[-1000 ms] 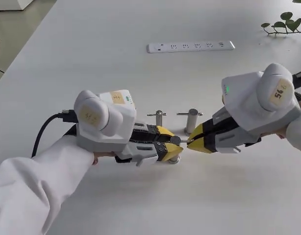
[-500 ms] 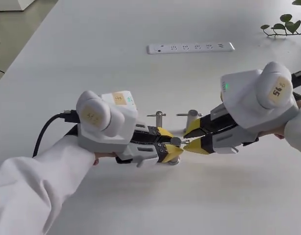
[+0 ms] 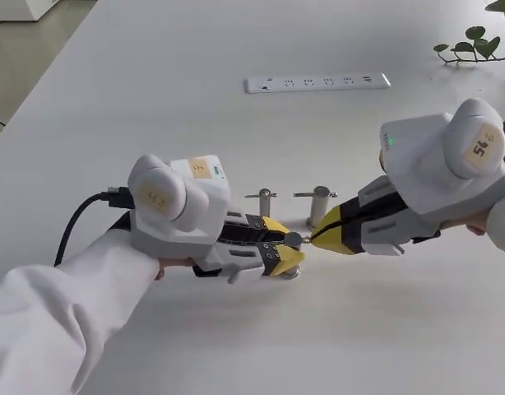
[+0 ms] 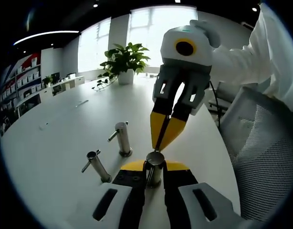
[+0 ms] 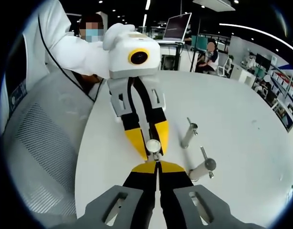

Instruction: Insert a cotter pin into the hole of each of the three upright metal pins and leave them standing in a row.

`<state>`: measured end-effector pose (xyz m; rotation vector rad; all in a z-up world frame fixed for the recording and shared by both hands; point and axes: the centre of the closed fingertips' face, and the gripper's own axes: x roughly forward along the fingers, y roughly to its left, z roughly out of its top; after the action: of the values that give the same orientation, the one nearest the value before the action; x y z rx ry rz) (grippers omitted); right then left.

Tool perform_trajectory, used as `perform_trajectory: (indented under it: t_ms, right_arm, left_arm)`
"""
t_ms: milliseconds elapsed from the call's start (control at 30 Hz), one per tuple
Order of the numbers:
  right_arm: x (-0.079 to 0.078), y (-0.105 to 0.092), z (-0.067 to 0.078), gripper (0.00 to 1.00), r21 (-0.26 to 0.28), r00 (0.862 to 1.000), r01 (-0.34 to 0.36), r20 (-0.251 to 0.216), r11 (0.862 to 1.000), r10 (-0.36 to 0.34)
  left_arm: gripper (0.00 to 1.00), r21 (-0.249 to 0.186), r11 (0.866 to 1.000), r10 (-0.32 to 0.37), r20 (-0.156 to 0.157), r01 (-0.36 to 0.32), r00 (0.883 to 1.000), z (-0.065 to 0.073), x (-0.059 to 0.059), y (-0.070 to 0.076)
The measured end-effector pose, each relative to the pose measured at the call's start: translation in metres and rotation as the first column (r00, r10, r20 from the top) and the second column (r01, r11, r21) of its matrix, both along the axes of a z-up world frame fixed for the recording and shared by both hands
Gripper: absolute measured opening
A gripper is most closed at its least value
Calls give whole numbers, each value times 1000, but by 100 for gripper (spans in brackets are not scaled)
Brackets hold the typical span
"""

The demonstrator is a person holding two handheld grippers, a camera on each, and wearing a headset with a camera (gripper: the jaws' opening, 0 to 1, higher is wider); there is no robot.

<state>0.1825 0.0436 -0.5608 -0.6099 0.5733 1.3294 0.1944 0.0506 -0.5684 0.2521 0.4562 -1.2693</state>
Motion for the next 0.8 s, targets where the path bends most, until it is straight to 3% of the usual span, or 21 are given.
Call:
perform_trajectory:
  t_ms: [267, 367, 533, 600, 633, 800]
  right_arm:
    - [1, 3, -1, 0, 5, 1000, 17, 6, 1000, -17]
    - [5, 0, -1, 10, 0, 999, 42, 12, 999, -42]
    - [1, -1, 1, 15, 52, 996, 85, -26, 995, -84]
    - [0, 1, 0, 21, 81, 994, 103, -44, 991, -100]
    - [0, 3, 0, 23, 99, 993, 112, -53, 989, -107]
    - [-4, 13, -3, 26, 148, 990, 125, -84, 981, -113]
  left_arm:
    - [12, 9, 1000, 8, -8, -7, 1000, -4, -1, 0]
    - [17, 24, 1000, 5, -8, -5, 1000, -8, -2, 3]
    - [43, -1, 1000, 9, -31, -9, 999, -6, -5, 10]
    - [57, -25, 1000, 8, -81, -10, 997, -6, -11, 12]
    - [62, -20, 1000, 8, -74, -9, 997, -7, -11, 15]
    - [84, -26, 1000, -18, -108, 16, 994, -10, -28, 22]
